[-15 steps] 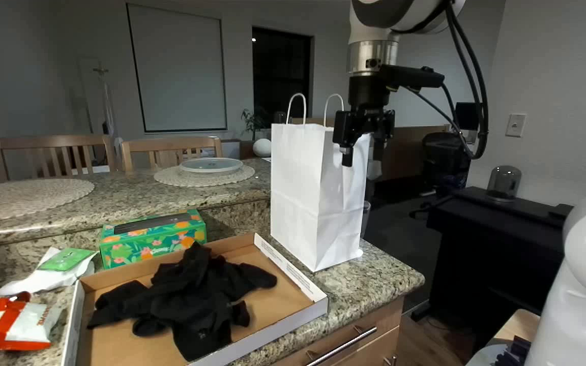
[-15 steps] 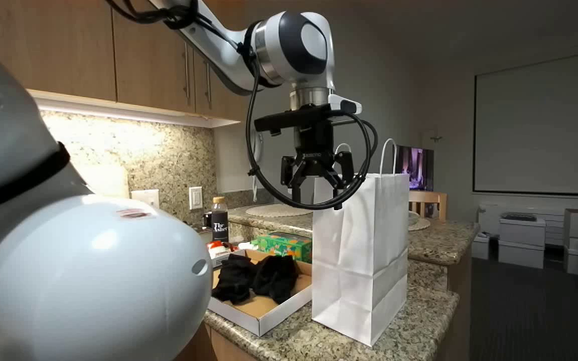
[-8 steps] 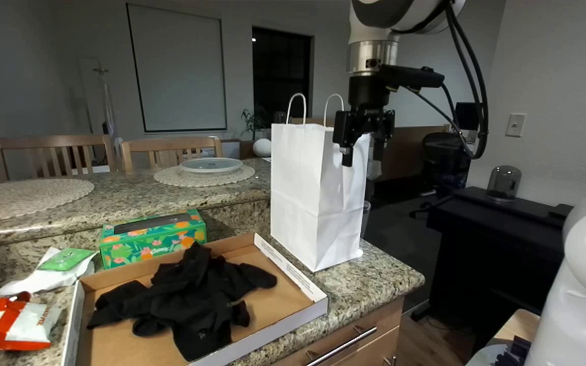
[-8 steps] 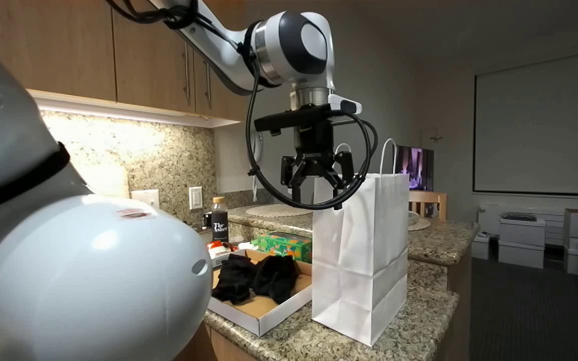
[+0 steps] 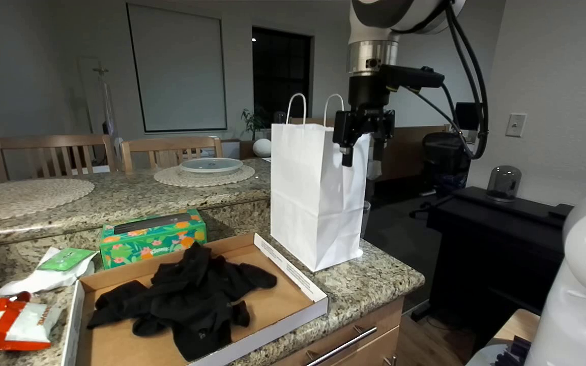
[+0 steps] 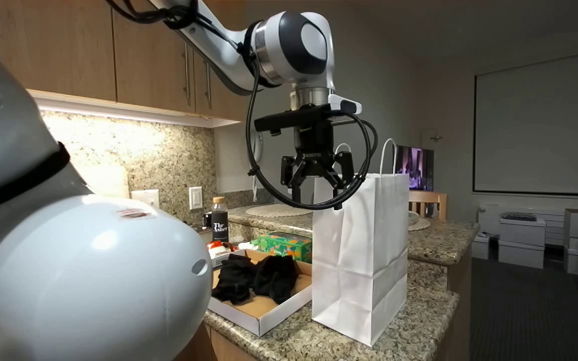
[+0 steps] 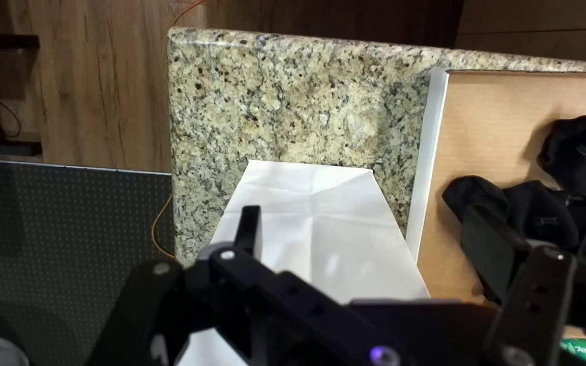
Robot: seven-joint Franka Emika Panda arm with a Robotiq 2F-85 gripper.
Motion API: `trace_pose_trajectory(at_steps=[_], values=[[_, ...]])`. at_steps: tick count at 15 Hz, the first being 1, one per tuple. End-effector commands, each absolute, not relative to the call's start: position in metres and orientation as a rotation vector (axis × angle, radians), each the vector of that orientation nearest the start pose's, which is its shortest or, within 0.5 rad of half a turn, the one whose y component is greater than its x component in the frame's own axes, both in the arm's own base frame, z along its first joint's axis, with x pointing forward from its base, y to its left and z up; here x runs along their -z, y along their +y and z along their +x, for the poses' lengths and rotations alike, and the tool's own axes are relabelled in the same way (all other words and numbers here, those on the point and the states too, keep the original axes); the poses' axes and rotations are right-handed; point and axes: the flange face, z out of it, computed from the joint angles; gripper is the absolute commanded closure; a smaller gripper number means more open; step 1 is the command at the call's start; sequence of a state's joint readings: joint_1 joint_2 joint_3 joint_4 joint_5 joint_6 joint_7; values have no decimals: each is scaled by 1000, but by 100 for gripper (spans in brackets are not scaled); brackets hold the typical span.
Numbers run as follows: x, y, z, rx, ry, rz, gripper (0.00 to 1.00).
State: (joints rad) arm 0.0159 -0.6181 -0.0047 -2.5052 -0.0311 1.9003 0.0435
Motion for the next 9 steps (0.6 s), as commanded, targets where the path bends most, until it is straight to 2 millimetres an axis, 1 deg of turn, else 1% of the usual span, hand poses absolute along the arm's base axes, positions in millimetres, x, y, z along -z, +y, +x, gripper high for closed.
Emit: trace_pose_trajectory(at_steps=[1,5,7,9], values=[[-492,3,359,68,71,-3173,0],[-479,26,337,76,18,-3176,0],[-474,43,322,65,-74,-3179,0],[-472,65,310,60,-169,-3175,0]])
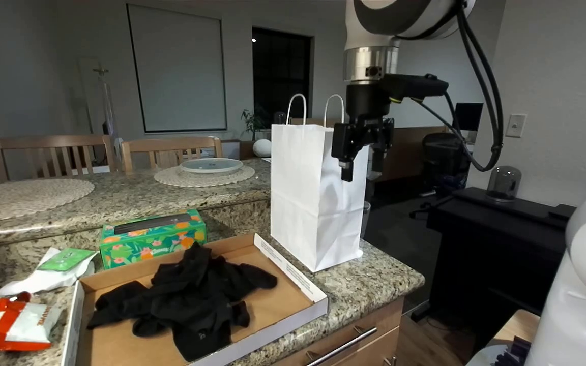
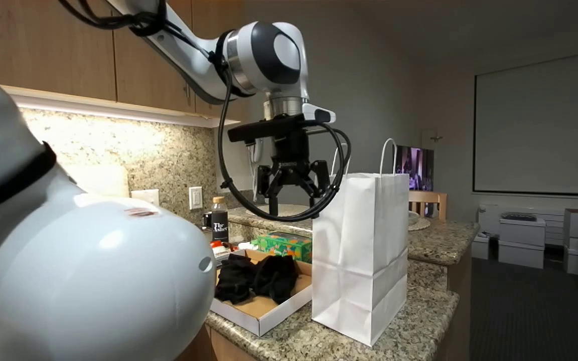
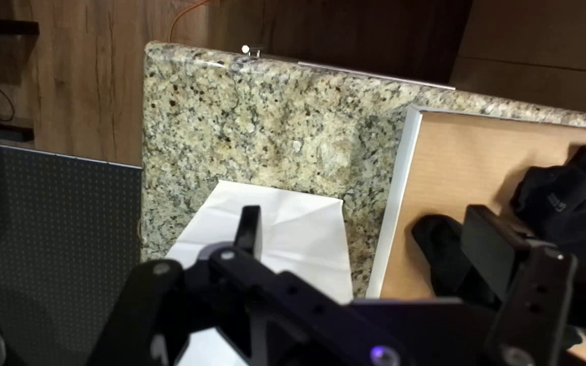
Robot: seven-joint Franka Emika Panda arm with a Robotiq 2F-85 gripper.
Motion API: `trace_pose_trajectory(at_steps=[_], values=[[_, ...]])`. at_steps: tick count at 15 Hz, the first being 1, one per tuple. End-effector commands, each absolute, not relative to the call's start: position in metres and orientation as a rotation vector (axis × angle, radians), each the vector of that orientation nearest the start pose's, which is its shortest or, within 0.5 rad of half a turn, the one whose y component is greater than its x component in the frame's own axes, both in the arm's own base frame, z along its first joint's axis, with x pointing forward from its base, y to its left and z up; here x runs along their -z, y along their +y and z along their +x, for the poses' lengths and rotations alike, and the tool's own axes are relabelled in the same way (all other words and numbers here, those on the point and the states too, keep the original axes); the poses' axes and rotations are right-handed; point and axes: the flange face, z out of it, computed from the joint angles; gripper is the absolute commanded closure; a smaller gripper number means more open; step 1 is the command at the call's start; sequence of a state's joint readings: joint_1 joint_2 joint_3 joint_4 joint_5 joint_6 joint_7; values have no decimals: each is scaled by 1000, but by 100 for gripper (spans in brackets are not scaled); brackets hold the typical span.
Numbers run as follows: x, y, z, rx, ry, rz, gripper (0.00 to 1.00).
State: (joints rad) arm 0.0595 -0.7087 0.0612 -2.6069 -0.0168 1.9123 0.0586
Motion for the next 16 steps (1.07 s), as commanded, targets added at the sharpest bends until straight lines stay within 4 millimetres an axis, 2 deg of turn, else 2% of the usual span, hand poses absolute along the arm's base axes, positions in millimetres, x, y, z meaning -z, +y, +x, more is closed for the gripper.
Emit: trace_pose_trajectory(at_steps=[1,6,8,11,13,16], values=[[-473,80,306,72,-217,-3167,0],[-490,150,295,193,-465,-3129,0],[-492,189,298,240,-571,-3116,0],[-488,256,316,300,-684,-3089,0],[-489,292,331,377,-720,-3044,0],[-490,330,371,410,-670,-2977,0]])
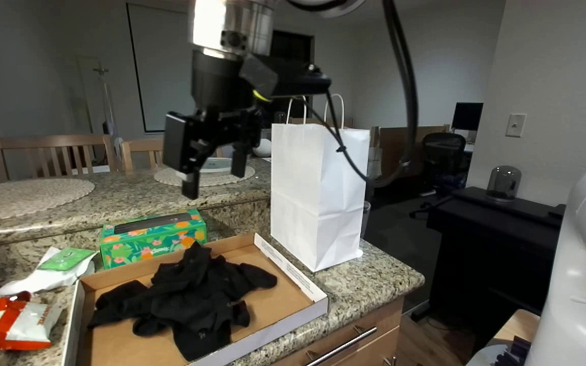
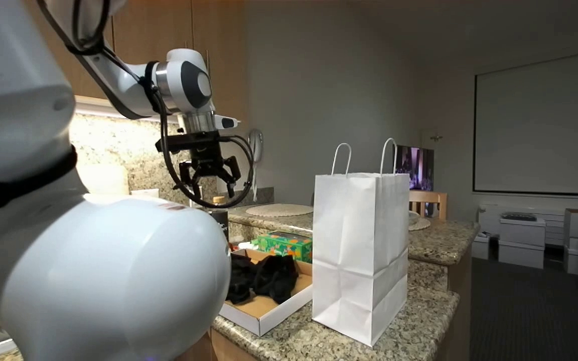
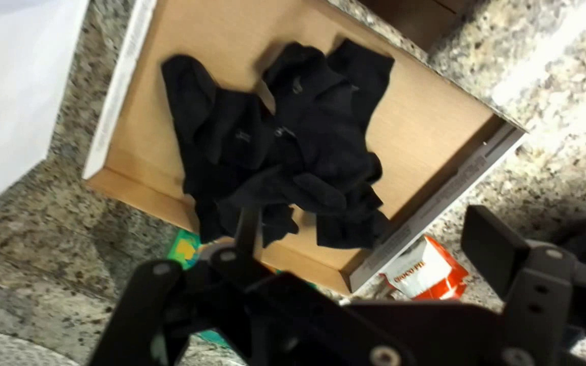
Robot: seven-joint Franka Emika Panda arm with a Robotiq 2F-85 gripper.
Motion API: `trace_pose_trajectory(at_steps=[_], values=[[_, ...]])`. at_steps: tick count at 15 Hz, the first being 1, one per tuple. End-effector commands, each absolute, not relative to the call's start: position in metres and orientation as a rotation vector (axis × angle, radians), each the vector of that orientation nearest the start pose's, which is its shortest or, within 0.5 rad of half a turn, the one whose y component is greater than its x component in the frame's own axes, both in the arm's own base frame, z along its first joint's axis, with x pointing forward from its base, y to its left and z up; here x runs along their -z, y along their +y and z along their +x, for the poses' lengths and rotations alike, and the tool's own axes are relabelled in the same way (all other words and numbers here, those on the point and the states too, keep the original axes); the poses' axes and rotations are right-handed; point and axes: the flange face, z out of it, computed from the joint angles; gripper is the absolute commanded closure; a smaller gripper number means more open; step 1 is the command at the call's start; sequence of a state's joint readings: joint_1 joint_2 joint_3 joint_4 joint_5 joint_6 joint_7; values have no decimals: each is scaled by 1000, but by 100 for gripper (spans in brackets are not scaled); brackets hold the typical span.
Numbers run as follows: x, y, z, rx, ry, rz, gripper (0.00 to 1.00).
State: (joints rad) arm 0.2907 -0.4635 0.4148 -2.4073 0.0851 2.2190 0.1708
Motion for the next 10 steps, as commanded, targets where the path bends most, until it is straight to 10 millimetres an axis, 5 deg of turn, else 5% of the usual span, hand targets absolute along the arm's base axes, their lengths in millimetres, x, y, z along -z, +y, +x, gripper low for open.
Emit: trace_pose_trajectory(at_steps=[1,6,10], values=[[-490,336,388,398,-618,-2965,0],[-450,359,434,293,-447,-3031,0],[-393,382,435,231,-251,-3115,0]])
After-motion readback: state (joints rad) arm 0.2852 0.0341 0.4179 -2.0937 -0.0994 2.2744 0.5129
